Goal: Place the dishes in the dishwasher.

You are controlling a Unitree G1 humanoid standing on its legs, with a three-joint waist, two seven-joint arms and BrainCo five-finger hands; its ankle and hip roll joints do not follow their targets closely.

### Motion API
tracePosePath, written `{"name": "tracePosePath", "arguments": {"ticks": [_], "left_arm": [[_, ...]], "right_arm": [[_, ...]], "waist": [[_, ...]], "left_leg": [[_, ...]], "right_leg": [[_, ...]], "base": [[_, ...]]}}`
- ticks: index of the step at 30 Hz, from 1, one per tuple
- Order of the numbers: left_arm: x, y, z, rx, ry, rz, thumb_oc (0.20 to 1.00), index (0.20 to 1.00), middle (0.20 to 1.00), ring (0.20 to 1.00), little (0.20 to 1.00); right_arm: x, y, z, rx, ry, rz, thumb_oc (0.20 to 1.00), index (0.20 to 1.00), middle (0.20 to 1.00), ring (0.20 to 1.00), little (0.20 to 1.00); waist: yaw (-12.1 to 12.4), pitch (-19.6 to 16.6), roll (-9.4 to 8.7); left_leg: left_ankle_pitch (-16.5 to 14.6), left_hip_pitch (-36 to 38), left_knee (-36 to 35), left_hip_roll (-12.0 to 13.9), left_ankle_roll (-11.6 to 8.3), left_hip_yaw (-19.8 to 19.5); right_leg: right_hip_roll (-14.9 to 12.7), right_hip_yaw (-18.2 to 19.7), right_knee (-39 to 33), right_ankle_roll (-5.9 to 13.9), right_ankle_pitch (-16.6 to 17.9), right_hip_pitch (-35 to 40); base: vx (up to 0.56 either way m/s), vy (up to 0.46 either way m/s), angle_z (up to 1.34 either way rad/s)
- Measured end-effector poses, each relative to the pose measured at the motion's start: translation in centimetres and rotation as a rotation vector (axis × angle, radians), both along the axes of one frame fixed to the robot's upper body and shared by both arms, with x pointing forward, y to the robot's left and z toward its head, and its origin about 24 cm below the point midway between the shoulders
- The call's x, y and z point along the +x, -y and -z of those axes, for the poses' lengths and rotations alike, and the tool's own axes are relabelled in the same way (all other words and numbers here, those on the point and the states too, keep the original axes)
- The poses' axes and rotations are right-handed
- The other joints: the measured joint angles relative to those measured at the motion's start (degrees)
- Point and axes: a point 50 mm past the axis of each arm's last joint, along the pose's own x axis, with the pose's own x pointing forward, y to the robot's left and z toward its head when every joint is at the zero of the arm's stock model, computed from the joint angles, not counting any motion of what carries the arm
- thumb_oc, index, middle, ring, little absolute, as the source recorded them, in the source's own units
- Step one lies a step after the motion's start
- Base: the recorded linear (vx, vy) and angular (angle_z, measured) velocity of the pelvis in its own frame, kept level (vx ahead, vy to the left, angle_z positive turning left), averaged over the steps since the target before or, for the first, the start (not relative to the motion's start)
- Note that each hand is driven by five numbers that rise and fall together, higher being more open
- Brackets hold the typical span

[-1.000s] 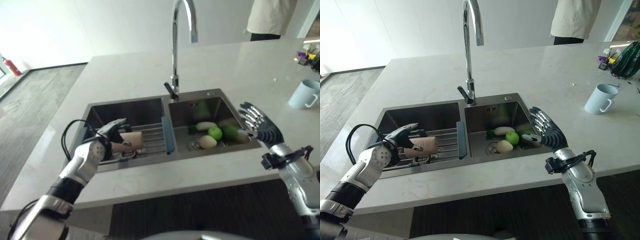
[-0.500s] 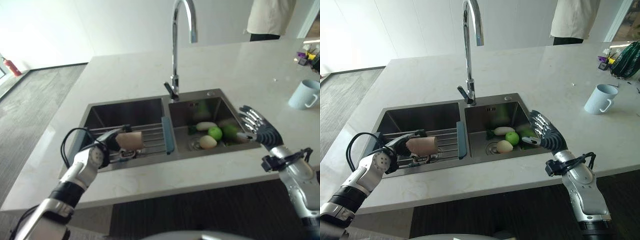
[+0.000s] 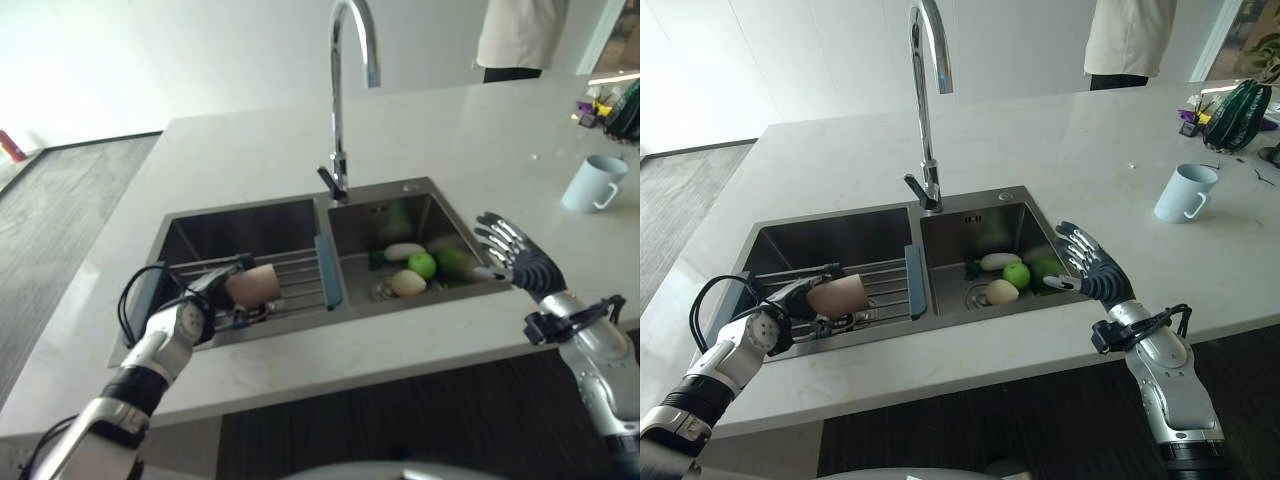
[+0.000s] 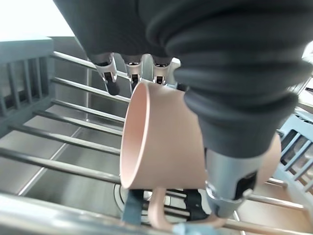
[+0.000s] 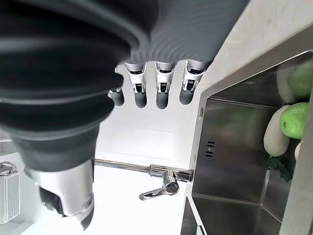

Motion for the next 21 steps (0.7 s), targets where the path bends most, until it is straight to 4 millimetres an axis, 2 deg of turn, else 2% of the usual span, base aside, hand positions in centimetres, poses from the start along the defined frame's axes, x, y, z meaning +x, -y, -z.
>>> {"name": "tracePosePath", "arguments": {"ticks": [10, 15, 21], "left_arm": [[0.1, 0.0, 0.0, 0.030, 0.021, 0.015, 1.000, 1.000, 1.000, 1.000, 1.000], [-0.2, -0.7, 0.8, 0.042, -0.006, -0.018, 1.000, 1.000, 1.000, 1.000, 1.000], [-0.2, -0.3, 1.2, 0.031, -0.012, -0.017, 1.000, 1.000, 1.000, 1.000, 1.000]], "right_arm": [[-0.2, 0.0, 0.3, -0.001, -0.015, -0.005, 1.000, 1.000, 1.000, 1.000, 1.000], [-0.3, 0.0, 0.3, -0.002, -0.016, -0.011, 1.000, 1.000, 1.000, 1.000, 1.000], [-0.3, 0.0, 0.3, -0.002, -0.019, -0.016, 1.000, 1.000, 1.000, 1.000, 1.000]], "waist": [[-0.6, 0.1, -0.13], [-1.3, 0.1, -0.18], [-1.3, 0.1, -0.21]], "left_leg": [[0.0, 0.1, 0.0, -0.1, 0.00, 0.2], [0.0, 0.1, 0.0, -0.1, -0.04, 0.4], [-0.1, 0.1, 0.0, -0.1, -0.04, 0.6]], "right_leg": [[0.0, 0.3, 0.0, 0.00, 0.0, 0.0], [0.1, 1.0, 0.0, 0.06, 0.1, -0.3], [0.1, 1.2, 0.0, 0.08, 0.1, -0.4]], "base": [[0.00, 0.000, 0.00], [0.01, 0.001, -0.05], [0.00, 0.000, -0.01]]}}
